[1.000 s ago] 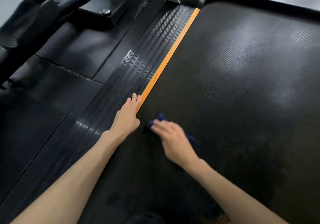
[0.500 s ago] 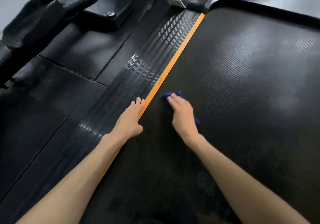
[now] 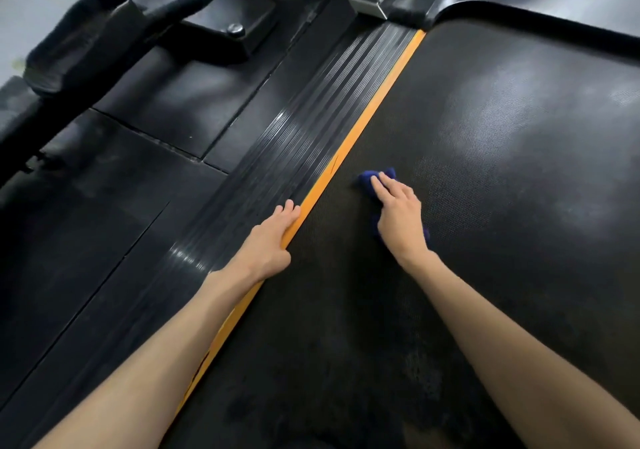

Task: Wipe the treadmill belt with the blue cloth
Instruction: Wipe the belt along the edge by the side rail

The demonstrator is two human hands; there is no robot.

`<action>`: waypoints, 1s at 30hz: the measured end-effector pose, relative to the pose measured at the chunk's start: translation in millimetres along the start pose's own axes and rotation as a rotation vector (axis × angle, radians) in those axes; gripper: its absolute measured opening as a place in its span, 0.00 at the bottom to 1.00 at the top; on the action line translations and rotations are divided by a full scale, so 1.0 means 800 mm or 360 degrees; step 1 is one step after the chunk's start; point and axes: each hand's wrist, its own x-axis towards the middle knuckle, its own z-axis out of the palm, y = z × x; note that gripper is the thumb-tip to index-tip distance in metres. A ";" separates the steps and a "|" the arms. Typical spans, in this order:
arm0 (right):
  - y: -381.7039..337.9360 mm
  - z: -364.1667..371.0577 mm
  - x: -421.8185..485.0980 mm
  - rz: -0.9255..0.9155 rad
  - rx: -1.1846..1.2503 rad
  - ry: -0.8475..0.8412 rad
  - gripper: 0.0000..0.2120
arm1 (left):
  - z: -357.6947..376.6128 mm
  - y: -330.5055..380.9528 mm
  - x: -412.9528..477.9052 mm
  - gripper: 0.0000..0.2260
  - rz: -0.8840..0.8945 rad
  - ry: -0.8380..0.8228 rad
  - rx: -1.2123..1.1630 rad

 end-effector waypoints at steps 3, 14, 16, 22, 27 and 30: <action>-0.039 0.005 -0.039 -0.0312 0.0091 -0.0058 0.27 | 0.000 0.001 0.001 0.38 0.0018 -0.0001 0.0005; 0.000 0.002 0.005 -0.0593 -0.0310 -0.0193 0.28 | -0.005 0.003 0.001 0.36 -0.0004 -0.0016 0.0062; -0.001 -0.006 0.028 -0.0158 -0.0303 -0.0135 0.28 | -0.005 0.006 0.001 0.36 -0.0008 -0.0024 0.0078; -0.086 0.017 -0.096 -0.0705 -0.0198 -0.0412 0.33 | -0.001 0.005 -0.002 0.36 0.0031 0.0008 0.0038; -0.037 0.004 -0.124 -0.1117 -0.0185 -0.0491 0.26 | 0.000 0.007 -0.003 0.36 0.0017 0.0043 0.0073; 0.026 -0.020 -0.076 -0.0419 -0.0262 -0.0021 0.27 | 0.001 0.012 -0.001 0.35 -0.0032 0.0097 0.0067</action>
